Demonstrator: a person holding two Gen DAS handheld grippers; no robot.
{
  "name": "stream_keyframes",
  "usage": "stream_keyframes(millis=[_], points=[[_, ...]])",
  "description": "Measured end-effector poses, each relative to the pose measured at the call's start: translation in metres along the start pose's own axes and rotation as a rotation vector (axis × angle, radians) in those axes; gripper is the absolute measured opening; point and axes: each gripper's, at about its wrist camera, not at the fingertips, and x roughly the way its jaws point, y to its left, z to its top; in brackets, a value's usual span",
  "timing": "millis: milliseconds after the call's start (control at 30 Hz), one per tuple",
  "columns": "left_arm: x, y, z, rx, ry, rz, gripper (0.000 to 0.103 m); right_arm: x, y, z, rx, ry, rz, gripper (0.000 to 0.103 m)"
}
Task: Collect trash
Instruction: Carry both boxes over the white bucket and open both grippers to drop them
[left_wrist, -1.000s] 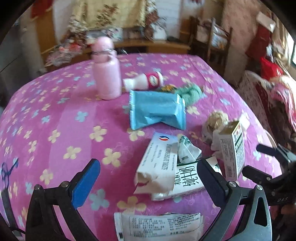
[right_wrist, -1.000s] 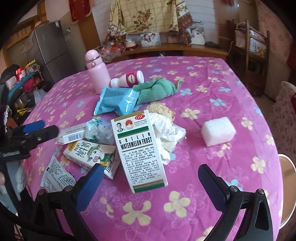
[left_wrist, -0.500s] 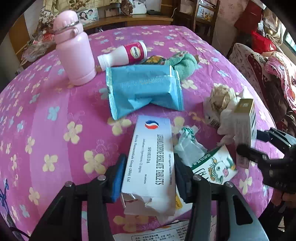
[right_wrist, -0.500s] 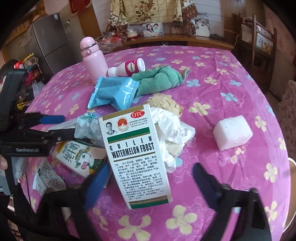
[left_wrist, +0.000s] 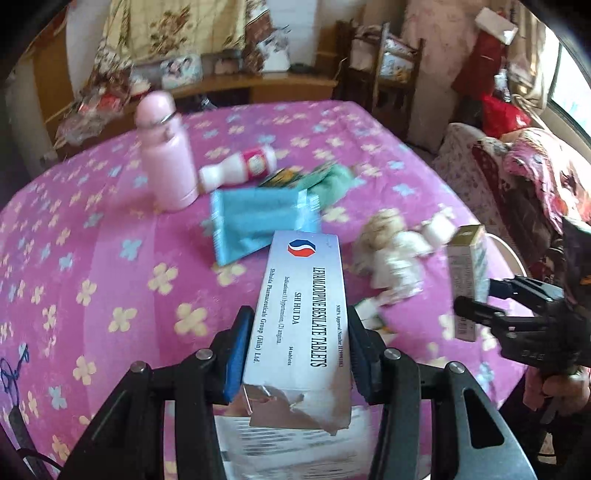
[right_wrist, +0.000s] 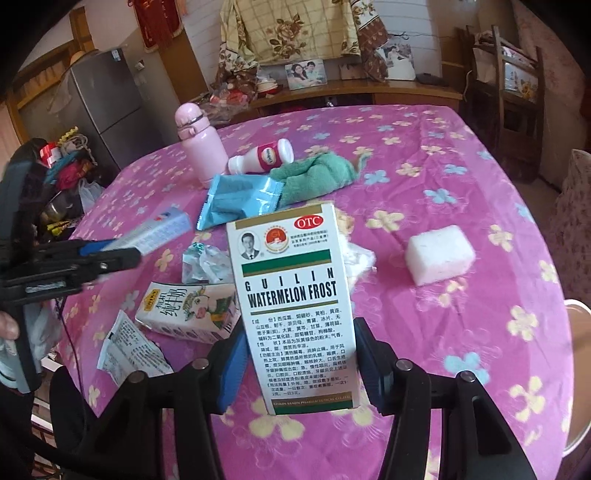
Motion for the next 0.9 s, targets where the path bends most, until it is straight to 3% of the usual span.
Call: stream_keyframes(millis=[167, 400, 700, 900], points=[[0.000, -0.057, 0.007, 0.050, -0.019, -0.066, 0.050, -0.022, -0.031, -0.008, 0.048, -0.001, -0.056, 0.057], [0.019, -0.160, 0.017, 0.133, -0.020, -0.187, 0.050, -0.068, -0.107, -0.023, 0.143, -0.013, -0.180, 0.057], [0.063, -0.282, 0.027, 0.237, 0.014, -0.257, 0.050, -0.110, -0.217, -0.053, 0.297, 0.006, -0.316, 0.057], [0.092, -0.343, 0.029, 0.290, 0.031, -0.276, 0.050, -0.112, -0.287, -0.081, 0.405, 0.051, -0.383, 0.057]])
